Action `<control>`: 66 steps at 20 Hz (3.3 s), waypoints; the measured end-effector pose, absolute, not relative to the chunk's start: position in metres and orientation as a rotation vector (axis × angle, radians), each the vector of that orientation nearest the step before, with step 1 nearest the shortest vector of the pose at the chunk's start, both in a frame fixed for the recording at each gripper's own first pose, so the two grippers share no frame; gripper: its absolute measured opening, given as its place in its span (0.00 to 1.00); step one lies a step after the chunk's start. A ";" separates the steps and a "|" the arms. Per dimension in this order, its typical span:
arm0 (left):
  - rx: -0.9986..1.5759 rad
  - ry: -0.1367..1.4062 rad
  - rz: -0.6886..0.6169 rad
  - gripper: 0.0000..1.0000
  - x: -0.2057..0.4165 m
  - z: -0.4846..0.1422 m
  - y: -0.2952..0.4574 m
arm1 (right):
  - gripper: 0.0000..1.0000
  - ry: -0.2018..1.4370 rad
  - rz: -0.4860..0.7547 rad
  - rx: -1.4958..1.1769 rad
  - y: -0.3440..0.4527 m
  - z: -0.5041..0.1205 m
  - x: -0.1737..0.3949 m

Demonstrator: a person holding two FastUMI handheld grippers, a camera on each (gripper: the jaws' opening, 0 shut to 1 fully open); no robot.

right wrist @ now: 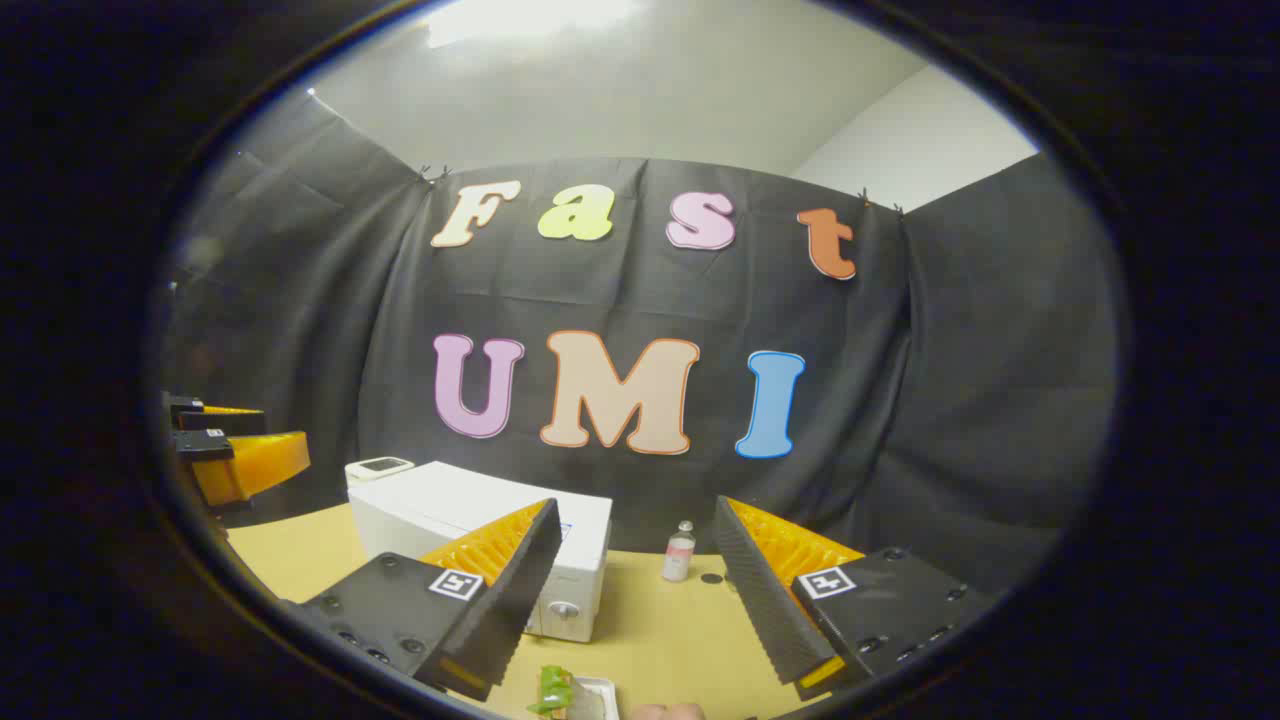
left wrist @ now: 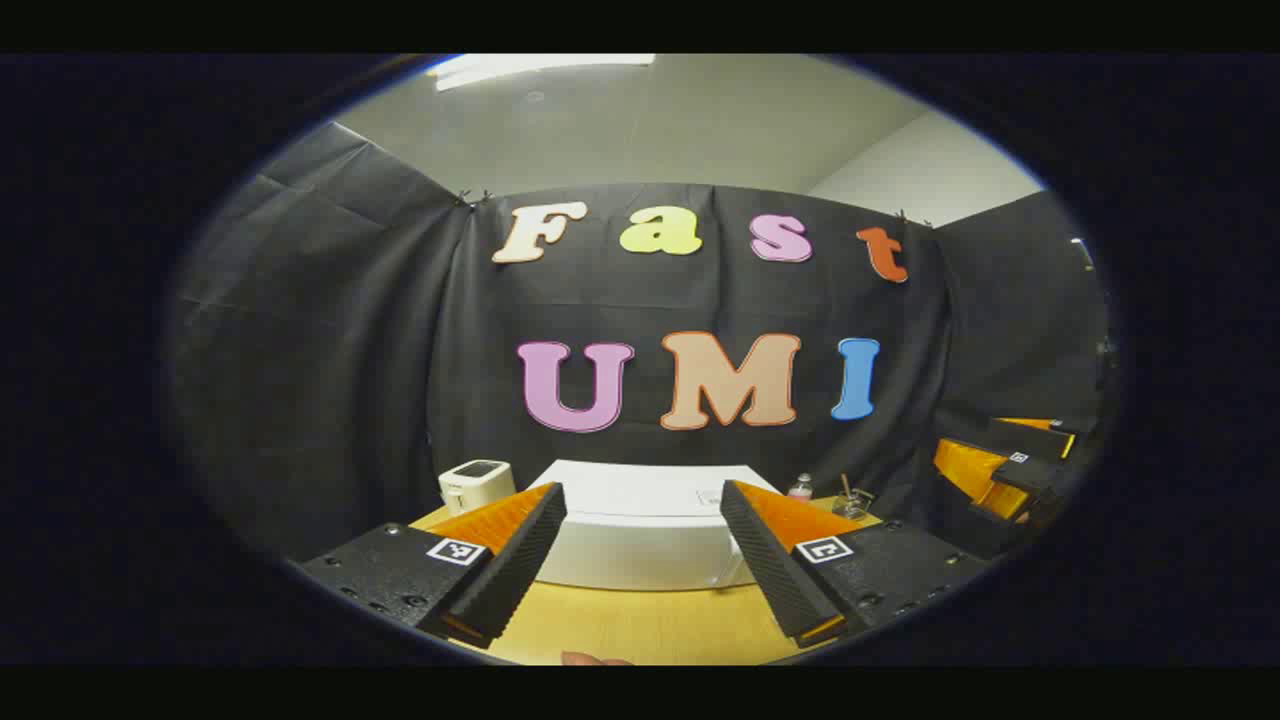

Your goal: Open the microwave oven with the left hand, put the food in, and close the microwave oven.

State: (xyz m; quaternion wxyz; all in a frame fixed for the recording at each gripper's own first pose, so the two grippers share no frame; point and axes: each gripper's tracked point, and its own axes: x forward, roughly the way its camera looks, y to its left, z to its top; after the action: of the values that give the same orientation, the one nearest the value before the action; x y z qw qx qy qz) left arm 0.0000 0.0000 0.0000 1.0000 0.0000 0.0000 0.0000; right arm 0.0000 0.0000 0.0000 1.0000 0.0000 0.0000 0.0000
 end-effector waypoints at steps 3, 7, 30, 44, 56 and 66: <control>-0.002 0.003 0.002 0.96 0.001 -0.001 -0.002 | 0.97 0.010 -0.001 -0.008 -0.001 -0.002 0.001; 0.004 0.000 0.010 0.96 0.003 0.001 -0.001 | 0.96 0.003 0.011 -0.006 0.001 -0.001 0.001; 0.044 0.019 -0.067 0.97 0.013 -0.029 -0.033 | 0.97 -0.045 0.063 0.006 -0.007 0.012 -0.014; 0.082 0.324 -0.208 0.98 0.086 -0.240 -0.111 | 0.96 -0.034 -0.017 0.069 -0.061 0.009 -0.037; 0.100 0.445 -0.186 0.98 0.153 -0.303 -0.121 | 0.96 0.087 -0.136 0.046 -0.118 -0.026 -0.065; 0.109 0.425 -0.226 0.58 0.163 -0.305 -0.129 | 0.96 0.135 -0.126 -0.002 -0.119 -0.038 -0.067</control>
State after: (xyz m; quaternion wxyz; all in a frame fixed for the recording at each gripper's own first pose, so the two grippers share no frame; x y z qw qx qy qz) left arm 0.1633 -0.1294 -0.3051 0.9697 0.0539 0.2106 -0.1117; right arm -0.0668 -0.1191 -0.0376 0.9957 -0.0011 0.0674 -0.0630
